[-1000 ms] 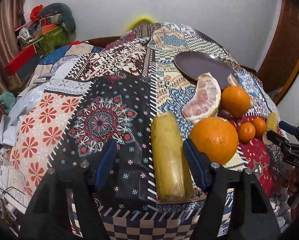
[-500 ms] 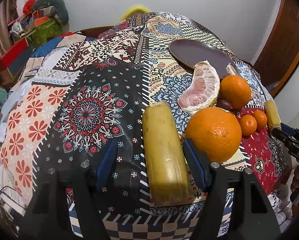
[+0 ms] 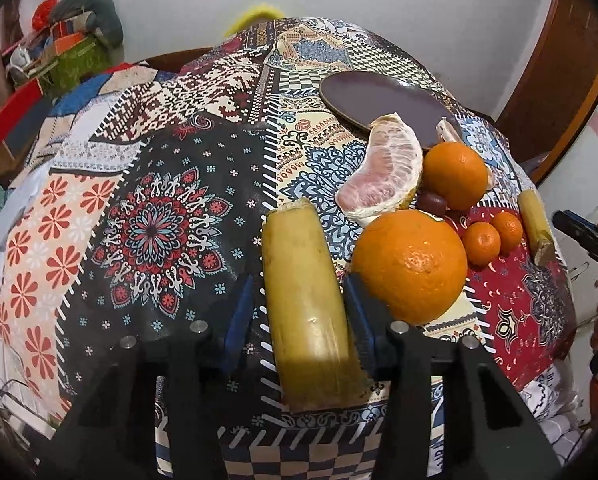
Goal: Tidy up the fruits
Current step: 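Move the left tool onto one yellow corn cob while the right tool reaches the other corn cob, then close the left tool on its corn cob while the right tool grasps and lifts the other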
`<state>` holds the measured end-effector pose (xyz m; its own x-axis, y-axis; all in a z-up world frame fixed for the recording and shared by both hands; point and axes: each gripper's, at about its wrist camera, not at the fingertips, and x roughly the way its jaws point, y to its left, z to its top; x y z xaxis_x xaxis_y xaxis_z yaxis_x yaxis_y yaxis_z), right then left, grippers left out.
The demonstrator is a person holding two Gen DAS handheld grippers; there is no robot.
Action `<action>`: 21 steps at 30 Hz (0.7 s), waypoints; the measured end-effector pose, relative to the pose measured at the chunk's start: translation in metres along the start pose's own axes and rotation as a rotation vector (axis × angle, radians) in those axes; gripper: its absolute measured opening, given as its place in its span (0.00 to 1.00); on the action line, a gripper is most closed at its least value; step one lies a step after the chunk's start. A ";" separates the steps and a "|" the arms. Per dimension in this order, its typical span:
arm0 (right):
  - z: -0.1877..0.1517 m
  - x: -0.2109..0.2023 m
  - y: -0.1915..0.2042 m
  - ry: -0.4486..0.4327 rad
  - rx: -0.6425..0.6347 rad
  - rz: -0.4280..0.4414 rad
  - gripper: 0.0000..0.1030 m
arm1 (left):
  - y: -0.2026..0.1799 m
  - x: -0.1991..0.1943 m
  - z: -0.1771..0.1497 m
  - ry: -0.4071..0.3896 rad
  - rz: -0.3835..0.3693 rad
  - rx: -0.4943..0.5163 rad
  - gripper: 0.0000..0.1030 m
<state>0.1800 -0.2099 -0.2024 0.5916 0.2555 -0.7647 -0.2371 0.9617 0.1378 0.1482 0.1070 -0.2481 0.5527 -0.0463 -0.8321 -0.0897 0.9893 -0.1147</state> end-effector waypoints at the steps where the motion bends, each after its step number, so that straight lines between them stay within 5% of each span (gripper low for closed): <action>1: 0.001 0.004 -0.002 0.005 0.010 -0.009 0.63 | 0.000 0.000 -0.001 0.001 -0.002 -0.002 0.45; 13: 0.002 0.046 -0.013 0.087 0.120 0.087 0.63 | -0.007 0.022 0.004 0.004 0.079 0.029 0.45; 21: -0.004 0.037 -0.004 0.085 0.077 0.127 0.51 | -0.009 0.023 0.004 -0.012 0.097 0.046 0.44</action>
<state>0.2003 -0.2044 -0.2337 0.4928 0.3688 -0.7881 -0.2436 0.9280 0.2820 0.1652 0.0977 -0.2638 0.5529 0.0518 -0.8316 -0.1051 0.9944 -0.0079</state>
